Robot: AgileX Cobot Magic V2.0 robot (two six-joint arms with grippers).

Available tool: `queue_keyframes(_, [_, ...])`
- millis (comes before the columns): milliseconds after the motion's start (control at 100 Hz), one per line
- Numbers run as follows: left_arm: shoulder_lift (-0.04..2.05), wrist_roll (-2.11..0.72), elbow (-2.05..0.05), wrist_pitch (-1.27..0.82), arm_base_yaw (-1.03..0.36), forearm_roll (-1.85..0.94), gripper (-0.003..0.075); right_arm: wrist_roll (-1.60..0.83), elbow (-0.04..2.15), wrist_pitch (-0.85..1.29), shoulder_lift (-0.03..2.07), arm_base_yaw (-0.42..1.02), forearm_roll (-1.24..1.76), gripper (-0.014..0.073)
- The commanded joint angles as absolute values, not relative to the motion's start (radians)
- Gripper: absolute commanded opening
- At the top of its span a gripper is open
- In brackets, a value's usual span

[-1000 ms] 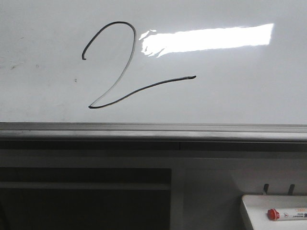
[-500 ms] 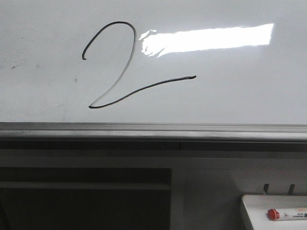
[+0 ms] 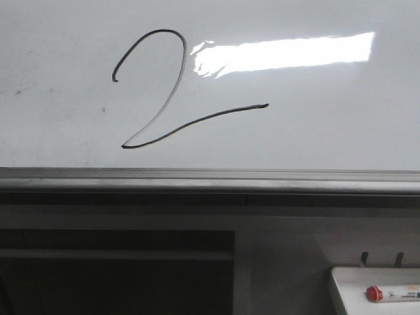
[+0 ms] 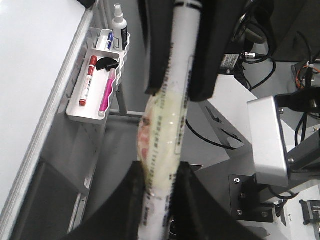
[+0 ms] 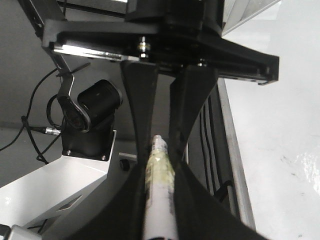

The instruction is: Write number 2 on whiteboard

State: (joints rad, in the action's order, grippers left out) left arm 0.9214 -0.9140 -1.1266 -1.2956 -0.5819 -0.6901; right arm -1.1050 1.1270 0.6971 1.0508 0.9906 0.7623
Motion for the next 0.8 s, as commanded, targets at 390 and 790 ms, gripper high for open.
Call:
queue_keyframes(390, [0.87, -0.881, -1.136, -0.994, -0.576, -0.701, -0.002, -1.106, 1.16, 0.567, 0.943, 0.878, 0.789, 0.0432])
queue_keyframes(790, [0.705, -0.789, -0.793, -0.496, -0.47, -0.694, -0.002, -1.046, 1.16, 0.732, 0.786, 0.53, 0.788, 0.0391])
